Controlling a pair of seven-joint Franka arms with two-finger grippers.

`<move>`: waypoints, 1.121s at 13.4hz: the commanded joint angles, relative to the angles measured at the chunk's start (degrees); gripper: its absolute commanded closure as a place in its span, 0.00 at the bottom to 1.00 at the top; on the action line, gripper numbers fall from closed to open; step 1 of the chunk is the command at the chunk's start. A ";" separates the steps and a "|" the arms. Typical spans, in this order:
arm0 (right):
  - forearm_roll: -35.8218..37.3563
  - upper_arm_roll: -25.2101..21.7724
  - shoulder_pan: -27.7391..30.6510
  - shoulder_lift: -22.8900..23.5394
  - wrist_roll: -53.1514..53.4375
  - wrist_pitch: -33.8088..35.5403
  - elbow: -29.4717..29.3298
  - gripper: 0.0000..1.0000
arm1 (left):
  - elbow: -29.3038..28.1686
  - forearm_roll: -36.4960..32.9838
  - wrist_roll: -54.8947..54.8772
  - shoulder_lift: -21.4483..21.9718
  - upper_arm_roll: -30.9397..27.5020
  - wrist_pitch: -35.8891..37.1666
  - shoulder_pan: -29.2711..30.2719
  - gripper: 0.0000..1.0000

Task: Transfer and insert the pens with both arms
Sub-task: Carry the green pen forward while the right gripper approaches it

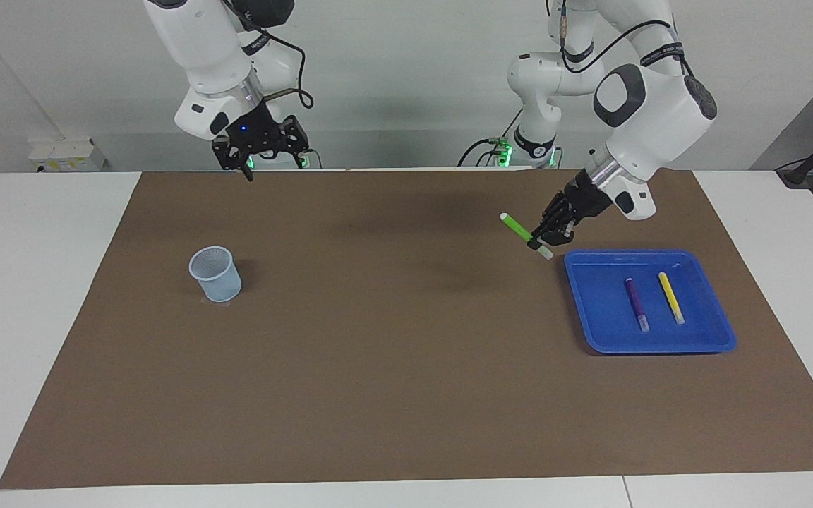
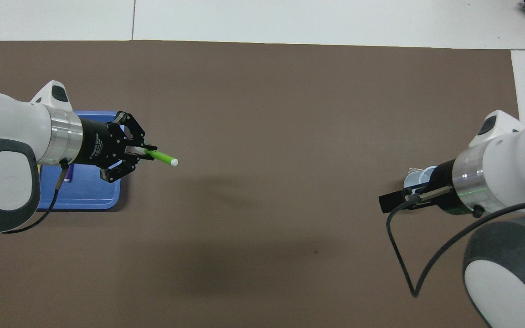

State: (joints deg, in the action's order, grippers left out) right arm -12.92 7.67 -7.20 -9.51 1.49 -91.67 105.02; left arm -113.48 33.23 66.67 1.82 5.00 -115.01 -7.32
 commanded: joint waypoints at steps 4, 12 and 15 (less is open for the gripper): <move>-13.17 -0.29 -5.54 -1.12 14.56 -9.12 3.95 0.00 | -6.49 6.67 2.84 4.95 -0.69 -0.30 -2.09 1.00; -23.03 -0.29 -14.42 3.18 30.84 -28.45 7.13 0.00 | -13.07 9.66 8.74 11.45 -0.69 -3.37 -5.68 1.00; -24.52 -0.29 -18.98 5.90 31.73 -34.44 6.78 0.00 | -14.40 9.66 12.07 12.60 -0.69 -5.83 -7.53 1.00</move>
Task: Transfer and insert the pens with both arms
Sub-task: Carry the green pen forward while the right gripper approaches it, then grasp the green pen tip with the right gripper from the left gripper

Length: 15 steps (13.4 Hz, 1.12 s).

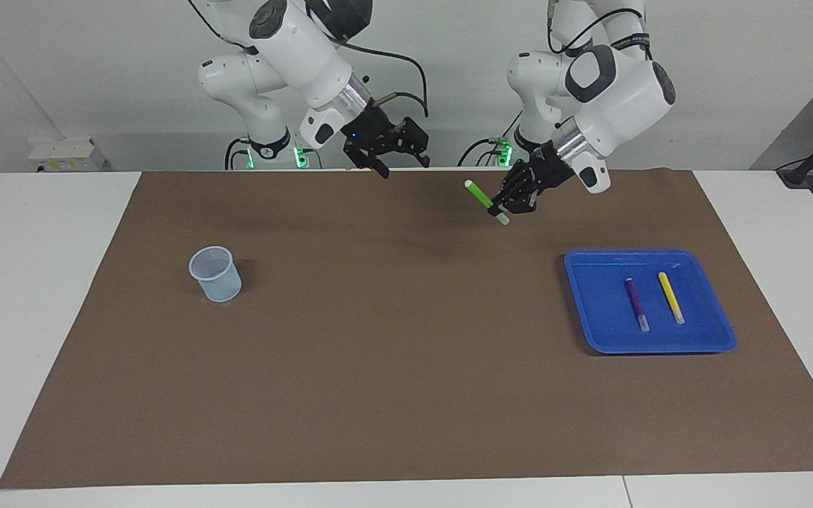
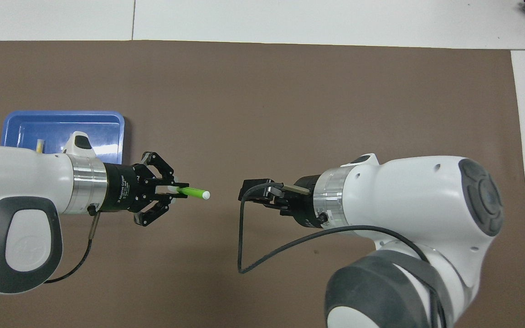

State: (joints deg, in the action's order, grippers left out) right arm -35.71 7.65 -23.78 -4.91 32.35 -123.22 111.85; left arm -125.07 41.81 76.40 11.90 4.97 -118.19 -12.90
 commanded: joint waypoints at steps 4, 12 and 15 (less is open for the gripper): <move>-4.89 -0.27 -7.07 3.41 3.33 -10.11 -0.31 0.00 | -4.92 1.69 5.25 3.13 -0.67 -6.52 -4.42 1.00; -4.90 -0.27 -8.57 7.98 1.05 -14.77 -1.45 0.13 | -5.01 1.78 6.57 3.39 -0.67 -6.53 -4.68 1.00; -4.99 -0.27 -8.39 8.25 1.05 -14.77 -2.16 0.27 | -4.92 1.78 6.66 3.75 -0.67 -6.44 -4.68 1.00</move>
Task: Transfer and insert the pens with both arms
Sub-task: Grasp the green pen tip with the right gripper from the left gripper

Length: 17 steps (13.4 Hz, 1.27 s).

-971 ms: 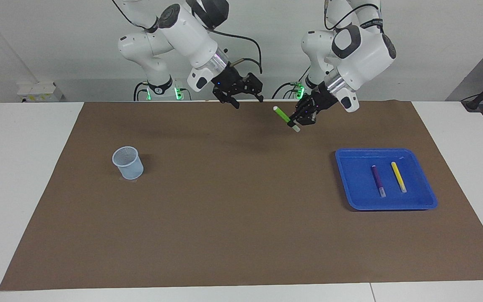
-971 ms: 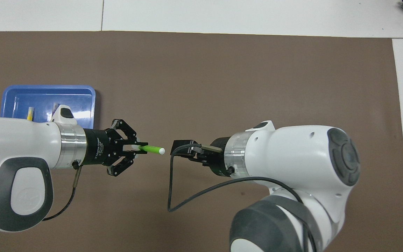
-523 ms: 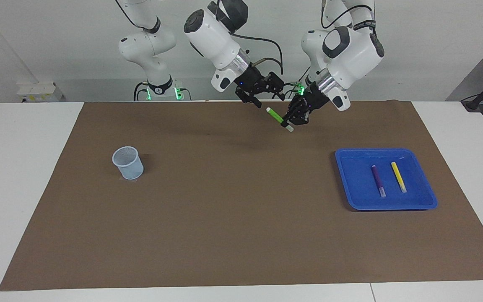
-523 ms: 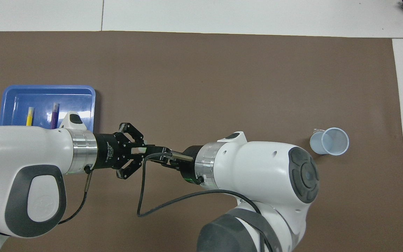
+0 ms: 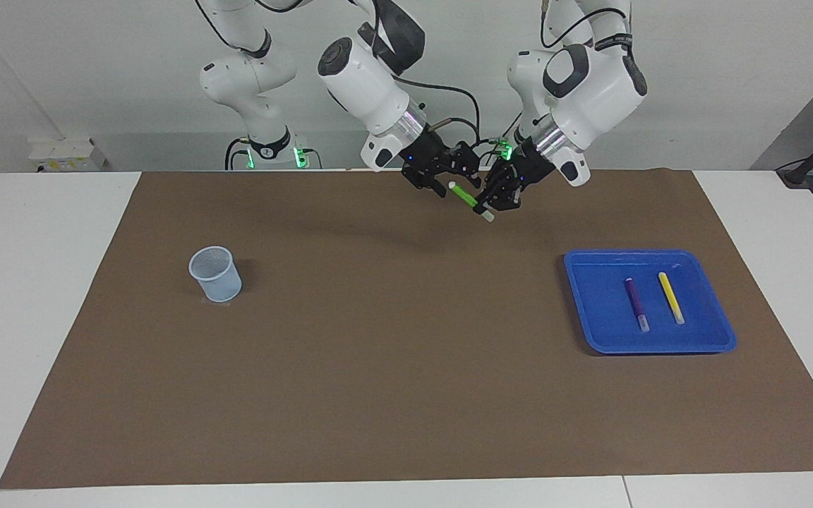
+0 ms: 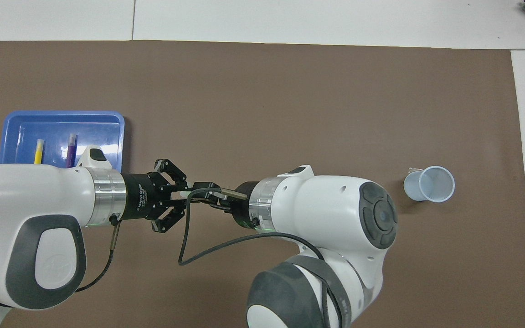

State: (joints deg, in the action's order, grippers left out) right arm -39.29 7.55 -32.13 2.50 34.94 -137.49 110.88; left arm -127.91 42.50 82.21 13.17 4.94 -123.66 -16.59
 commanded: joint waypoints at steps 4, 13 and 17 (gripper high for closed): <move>-1.40 -0.17 -0.04 0.92 -1.72 -0.50 -1.19 0.64 | -2.08 1.10 1.02 2.56 -0.64 -0.79 -0.81 1.00; -1.58 -0.26 1.45 0.92 -1.72 0.02 -0.93 1.00 | -2.08 1.10 1.46 3.00 -0.64 -0.44 -0.72 1.00; -1.49 -0.34 1.81 0.48 -1.80 0.81 -1.01 1.00 | -1.99 1.10 1.46 3.35 -0.72 -0.88 -1.07 0.58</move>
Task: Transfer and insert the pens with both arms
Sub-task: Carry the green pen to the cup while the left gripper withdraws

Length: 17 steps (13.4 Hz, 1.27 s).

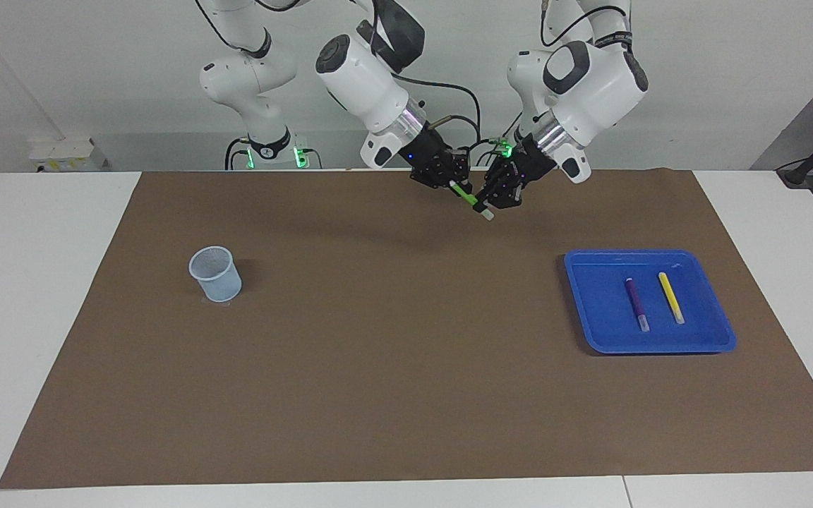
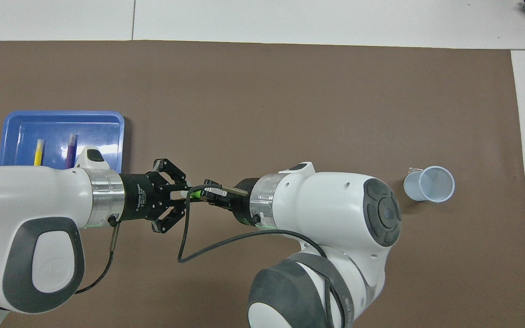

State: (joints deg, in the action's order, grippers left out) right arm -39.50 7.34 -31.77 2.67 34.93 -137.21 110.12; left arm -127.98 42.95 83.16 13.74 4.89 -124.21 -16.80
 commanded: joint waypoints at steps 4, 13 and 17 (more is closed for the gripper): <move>2.48 -0.57 1.88 -0.21 -7.05 6.66 -0.34 1.00 | -2.01 0.64 0.78 3.84 -0.67 -0.50 -0.78 0.31; 26.63 -0.58 15.84 -5.48 -41.65 38.56 -0.43 1.00 | -1.49 -5.31 -27.13 3.84 -1.02 6.51 3.61 0.36; 43.67 -0.40 21.30 -6.36 -60.90 43.77 -0.26 1.00 | -0.70 -14.71 -48.30 3.75 -1.02 10.12 8.69 0.38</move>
State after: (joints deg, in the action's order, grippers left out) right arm -1.83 6.10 -12.52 -3.05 -18.68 -94.28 109.27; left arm -128.43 31.63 43.11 16.01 3.84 -116.51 -10.62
